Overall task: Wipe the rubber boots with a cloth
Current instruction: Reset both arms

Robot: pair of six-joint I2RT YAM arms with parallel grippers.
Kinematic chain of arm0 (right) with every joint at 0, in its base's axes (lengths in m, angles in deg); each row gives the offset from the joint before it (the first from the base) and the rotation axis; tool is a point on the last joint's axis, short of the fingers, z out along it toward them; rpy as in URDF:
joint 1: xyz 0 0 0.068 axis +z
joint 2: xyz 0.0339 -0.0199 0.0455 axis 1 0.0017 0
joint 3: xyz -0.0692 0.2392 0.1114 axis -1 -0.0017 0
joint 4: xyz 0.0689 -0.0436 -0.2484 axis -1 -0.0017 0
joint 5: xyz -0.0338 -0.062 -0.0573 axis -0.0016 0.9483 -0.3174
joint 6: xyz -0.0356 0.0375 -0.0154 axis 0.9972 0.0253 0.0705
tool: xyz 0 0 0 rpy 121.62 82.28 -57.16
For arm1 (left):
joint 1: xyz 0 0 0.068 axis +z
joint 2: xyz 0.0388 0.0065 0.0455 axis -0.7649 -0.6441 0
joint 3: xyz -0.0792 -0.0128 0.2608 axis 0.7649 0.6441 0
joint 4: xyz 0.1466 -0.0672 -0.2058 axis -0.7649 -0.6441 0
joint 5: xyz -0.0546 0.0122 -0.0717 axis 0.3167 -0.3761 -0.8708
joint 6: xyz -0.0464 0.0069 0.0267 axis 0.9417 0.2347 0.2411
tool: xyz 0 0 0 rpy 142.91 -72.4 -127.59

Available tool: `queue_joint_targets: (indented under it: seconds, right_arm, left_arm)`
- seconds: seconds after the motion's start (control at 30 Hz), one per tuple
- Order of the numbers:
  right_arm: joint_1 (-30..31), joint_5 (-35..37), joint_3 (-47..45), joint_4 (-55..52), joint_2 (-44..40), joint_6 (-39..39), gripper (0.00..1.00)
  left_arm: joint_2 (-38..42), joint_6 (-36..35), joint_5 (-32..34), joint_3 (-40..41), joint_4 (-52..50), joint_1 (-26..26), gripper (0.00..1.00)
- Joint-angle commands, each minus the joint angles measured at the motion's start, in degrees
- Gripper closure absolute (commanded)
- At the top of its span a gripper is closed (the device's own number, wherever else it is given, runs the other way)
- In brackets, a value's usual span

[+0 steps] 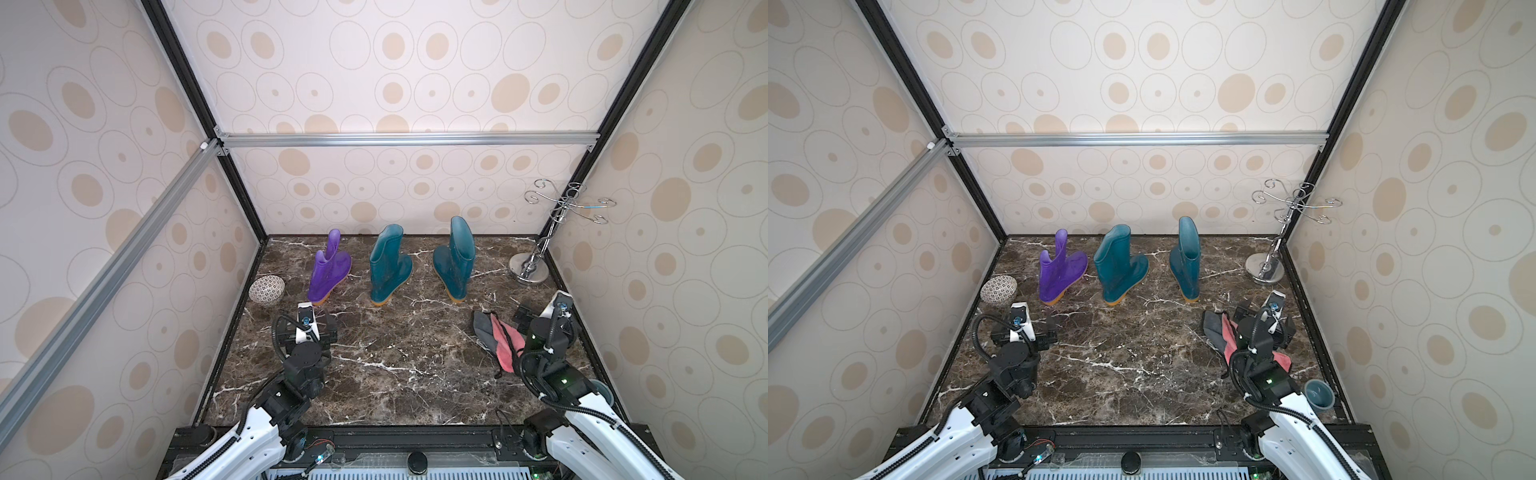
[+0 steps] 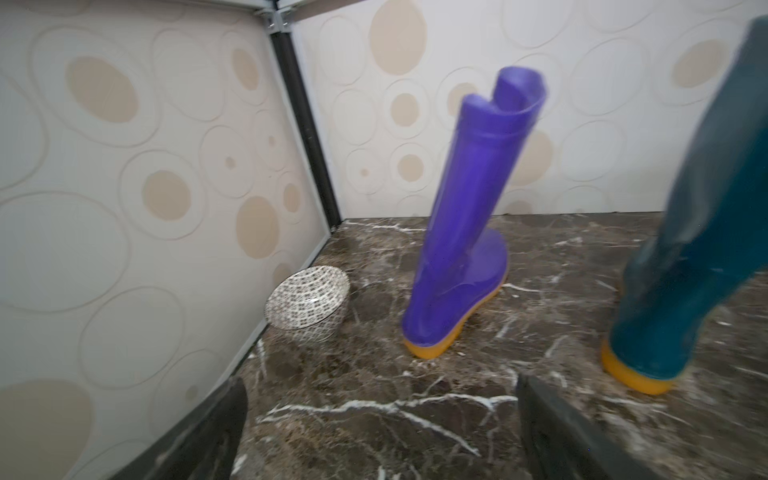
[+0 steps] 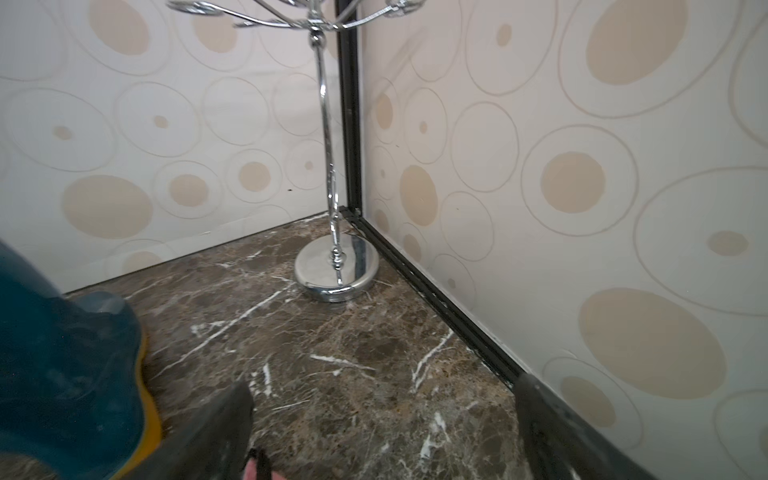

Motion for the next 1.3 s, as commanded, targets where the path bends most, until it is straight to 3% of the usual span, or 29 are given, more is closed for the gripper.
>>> queue_joint_targets:
  seconds: [0.0, 0.27, 0.4, 0.57, 0.7, 0.77, 0.87, 0.93, 1.0, 1.03, 1.07, 1.1, 1.13, 1.23, 1.27]
  right_arm:
    - [-0.96, -2.73, -2.78, 10.02, 6.01, 3.58, 0.01]
    - [-5.92, -9.44, -5.48, 30.76, 24.71, 4.44, 0.01]
    - [-6.76, -10.71, -4.49, 35.98, 31.19, 6.3, 0.01]
    - [-9.68, -12.58, -4.22, 38.3, 37.49, 2.74, 0.01]
    - [-9.98, -14.32, -1.14, 38.02, 41.96, 4.85, 0.01]
    - [-10.07, -18.02, 2.43, 32.5, 43.25, 5.92, 0.01]
    - [-10.16, -24.38, 3.47, 32.86, 44.92, 9.25, 0.01]
    - [-10.6, -28.2, 2.22, 36.09, 45.43, 10.16, 0.01]
    - [-11.51, -33.07, 1.24, 36.29, 45.05, 10.39, 0.01]
    - [-11.59, -34.61, -1.35, 42.49, 46.57, 11.35, 0.01]
    - [-11.6, -33.56, -3.45, 51.21, 49.02, 11.99, 0.02]
    - [-11.6, -33.17, -3.41, 49.45, 48.31, 11.58, 0.02]
    - [-11.68, -32.96, -1.19, 40.94, 46.0, 9.84, 0.02]
    - [-12.19, -32.99, -1.74, 46.52, 48.42, 10.71, 0.02]
    - [-12.26, -33.12, -1.4, 43.53, 47.23, 10.31, 0.01]
  left_arm:
    - [-3.08, -0.79, 1.61, -0.89, 7.7, 6.3, 0.0]
    - [-13.07, 0.9, -6.41, 2.02, 22.81, 18.68, 0.0]
    - [-21.9, 0.6, -7.66, 3.49, 31.77, 21.18, 0.0]
    - [-29.25, 3.76, -15.12, 3.4, 36.14, 26.78, 0.0]
    - [-35.65, 3.72, -16.63, 1.91, 41.33, 28.76, 0.0]
    - [-39.99, 4.51, -18.72, 1.23, 44.63, 29.64, 0.0]
    - [-45.51, 2.81, -22.72, 1.43, 50.15, 30.09, 0.0]
    - [-46.54, 5.77, -28.52, 1.81, 52.14, 31.8, 0.0]
    - [-48.9, 4.96, -34.35, 2.19, 55.22, 32.68, 0.0]
    - [-50.73, 2.69, -39.12, 1.96, 57.27, 32.69, 0.0]
    - [-52.62, 0.72, -43.32, 1.57, 58.58, 32.62, 0.0]
    - [-54.53, 0.06, -44.71, 1.35, 59.91, 32.29, 0.0]
    - [-56.69, 0.61, -44.02, 1.43, 62.23, 32.29, 0.0]
    - [-57.47, 0.2, -44.31, 0.52, 61.61, 32.15, 0.0]
    - [-57.5, 0.18, -44.06, 0.3, 61.14, 32.12, 0.0]
